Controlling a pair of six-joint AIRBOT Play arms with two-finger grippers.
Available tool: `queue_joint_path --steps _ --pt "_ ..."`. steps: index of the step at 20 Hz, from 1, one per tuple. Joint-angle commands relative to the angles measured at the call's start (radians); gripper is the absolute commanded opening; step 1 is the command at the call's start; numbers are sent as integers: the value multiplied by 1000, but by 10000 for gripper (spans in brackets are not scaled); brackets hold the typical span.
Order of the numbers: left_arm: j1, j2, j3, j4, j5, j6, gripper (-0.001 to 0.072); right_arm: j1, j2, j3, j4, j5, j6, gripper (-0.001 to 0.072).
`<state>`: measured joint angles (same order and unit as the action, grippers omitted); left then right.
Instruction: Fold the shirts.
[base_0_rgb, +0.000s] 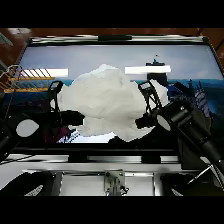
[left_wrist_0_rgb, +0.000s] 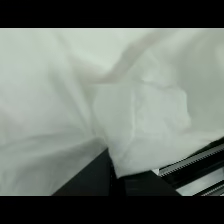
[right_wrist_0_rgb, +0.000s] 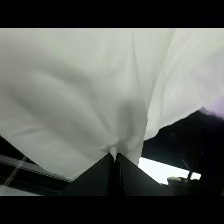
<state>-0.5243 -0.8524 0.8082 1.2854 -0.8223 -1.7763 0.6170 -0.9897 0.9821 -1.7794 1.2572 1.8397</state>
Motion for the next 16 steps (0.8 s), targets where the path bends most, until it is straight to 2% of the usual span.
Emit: queue_joint_path --steps 1,4,6,8,11,14,16 --pt "-26 63 -82 -3 58 -43 40 9 34 -77 -1 31 196 484" --pt "-26 84 -81 -3 71 -13 40 7 34 40 56 138 279 503" --pt "-26 116 -78 -3 101 20 40 7 32 205 75 117 369 650" --pt "-26 145 -65 -3 142 40 40 7 -6 338 77 101 413 650" --pt "-26 174 -41 -3 178 40 40 -64 -166 414 140 107 406 650" --pt "-26 193 -34 -3 183 40 40 -182 -360 446 390 113 283 650" --pt "-26 193 -34 -3 183 40 40 -212 -437 471 462 161 249 650"
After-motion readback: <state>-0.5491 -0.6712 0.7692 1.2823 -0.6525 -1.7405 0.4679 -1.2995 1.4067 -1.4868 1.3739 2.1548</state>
